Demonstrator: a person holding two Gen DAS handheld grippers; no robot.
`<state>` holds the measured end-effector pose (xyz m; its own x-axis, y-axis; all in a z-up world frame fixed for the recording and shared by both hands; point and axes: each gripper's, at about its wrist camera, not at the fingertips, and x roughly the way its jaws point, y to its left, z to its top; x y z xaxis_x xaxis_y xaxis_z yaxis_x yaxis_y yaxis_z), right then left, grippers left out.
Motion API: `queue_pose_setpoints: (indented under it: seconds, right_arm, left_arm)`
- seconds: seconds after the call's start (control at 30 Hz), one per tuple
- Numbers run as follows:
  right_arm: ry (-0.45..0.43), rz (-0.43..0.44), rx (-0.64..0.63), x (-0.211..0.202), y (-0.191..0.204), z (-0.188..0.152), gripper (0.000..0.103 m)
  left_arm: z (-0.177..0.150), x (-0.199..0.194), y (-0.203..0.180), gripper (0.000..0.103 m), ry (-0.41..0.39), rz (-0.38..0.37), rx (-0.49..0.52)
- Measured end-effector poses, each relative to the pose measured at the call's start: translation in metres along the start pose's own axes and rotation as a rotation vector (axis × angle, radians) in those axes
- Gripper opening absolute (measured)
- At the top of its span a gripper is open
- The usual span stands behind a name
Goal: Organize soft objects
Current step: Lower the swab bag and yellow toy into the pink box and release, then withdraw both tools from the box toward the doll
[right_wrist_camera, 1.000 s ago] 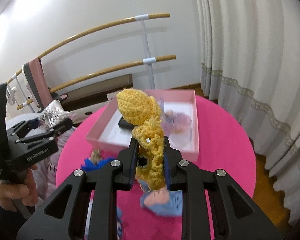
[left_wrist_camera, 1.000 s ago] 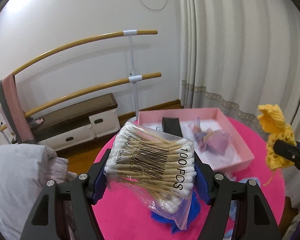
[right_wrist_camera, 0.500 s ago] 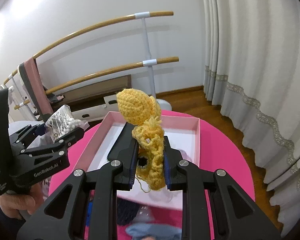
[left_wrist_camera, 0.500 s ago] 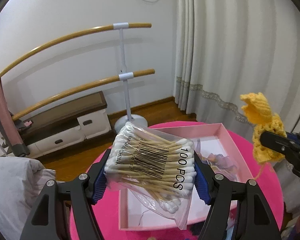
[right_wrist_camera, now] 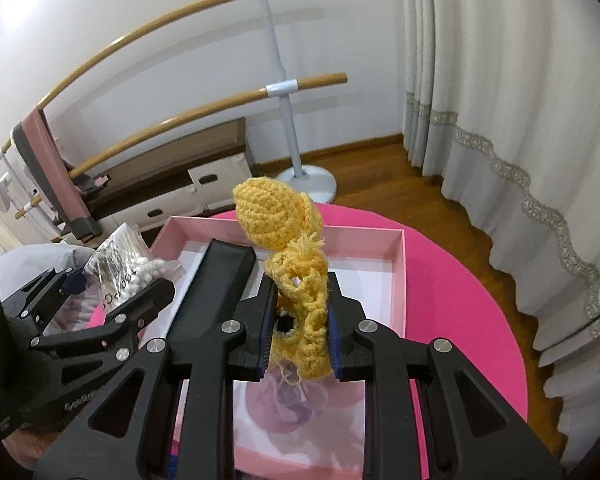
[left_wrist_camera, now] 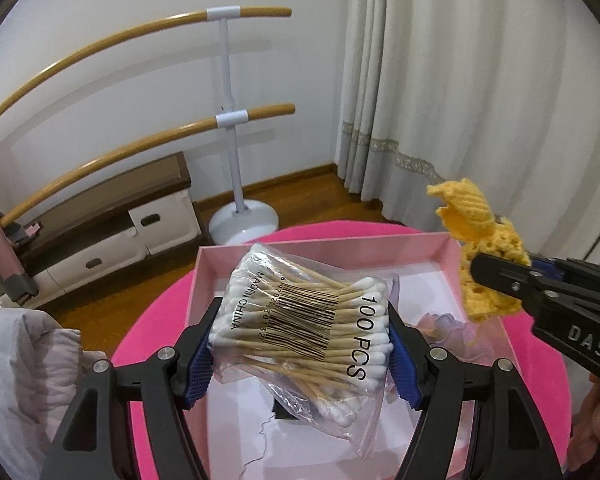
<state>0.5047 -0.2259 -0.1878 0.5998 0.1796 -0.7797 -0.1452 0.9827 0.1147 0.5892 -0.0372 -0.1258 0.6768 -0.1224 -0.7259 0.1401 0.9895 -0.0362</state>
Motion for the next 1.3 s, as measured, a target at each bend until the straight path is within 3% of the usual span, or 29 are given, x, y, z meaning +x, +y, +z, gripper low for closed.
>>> queue_pose_setpoints:
  seconds: [0.33,0.53,0.6,0.63,1.0,1.3]
  right_arm:
    - [0.065,-0.006,0.030,0.032,-0.015,0.000,0.023]
    - [0.056,-0.005,0.041,0.033,-0.014,-0.001,0.058]
    - [0.039,-0.002,0.050,0.029,-0.015,-0.004,0.096]
    - [0.027,0.018,0.061,0.025,-0.016,-0.005,0.103]
    - [-0.079,0.038,0.111,-0.041,-0.002,-0.021,0.103]
    - [-0.214,0.020,0.114,-0.120,0.018,-0.050,0.103]
  left_arm:
    - [0.022,0.049,-0.001,0.072,0.056,-0.019,-0.002]
    - [0.029,0.052,0.004,0.093,0.042,0.015,-0.012]
    - [0.029,0.046,0.006,0.100,0.019,0.026,-0.015]
    - [0.029,0.042,0.008,0.102,0.004,0.034,-0.016]
    - [0.022,-0.026,0.025,0.102,-0.136,0.110,-0.050]
    - [-0.059,-0.116,0.010,0.102,-0.232,0.136,-0.056]
